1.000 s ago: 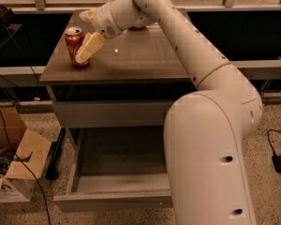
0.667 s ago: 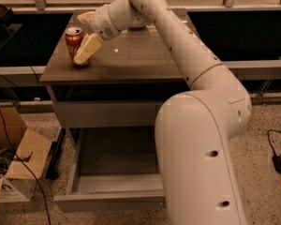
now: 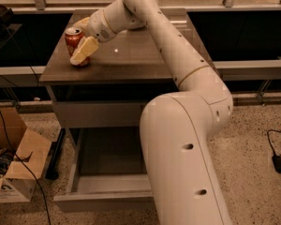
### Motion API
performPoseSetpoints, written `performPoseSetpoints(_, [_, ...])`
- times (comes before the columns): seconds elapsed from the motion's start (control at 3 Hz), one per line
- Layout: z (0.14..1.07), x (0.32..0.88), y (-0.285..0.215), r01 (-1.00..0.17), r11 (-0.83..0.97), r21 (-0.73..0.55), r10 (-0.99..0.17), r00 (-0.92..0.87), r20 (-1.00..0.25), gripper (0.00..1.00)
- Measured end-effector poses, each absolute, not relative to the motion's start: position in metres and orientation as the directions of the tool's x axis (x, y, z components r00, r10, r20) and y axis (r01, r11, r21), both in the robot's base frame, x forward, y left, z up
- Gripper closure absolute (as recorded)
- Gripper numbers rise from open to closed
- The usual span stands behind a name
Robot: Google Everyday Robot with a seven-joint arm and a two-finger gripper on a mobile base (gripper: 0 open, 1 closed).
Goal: Place coke can into middle drawer
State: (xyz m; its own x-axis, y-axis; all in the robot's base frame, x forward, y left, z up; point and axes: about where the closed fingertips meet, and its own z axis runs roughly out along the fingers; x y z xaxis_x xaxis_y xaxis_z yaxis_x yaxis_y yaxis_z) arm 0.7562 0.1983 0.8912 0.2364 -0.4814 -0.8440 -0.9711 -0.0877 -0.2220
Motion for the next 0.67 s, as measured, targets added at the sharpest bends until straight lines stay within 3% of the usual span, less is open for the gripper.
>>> performPoseSetpoints(0.33, [0.8862, 0.7576, 0.1981, -0.975, -0.093, -0.203, -0.483, 0.223, -0.847, 0.4])
performPoseSetpoints(0.67, [0.8864, 0.755, 0.1946, -0.978, -0.095, -0.187, -0.482, 0.209, -0.851, 0.72])
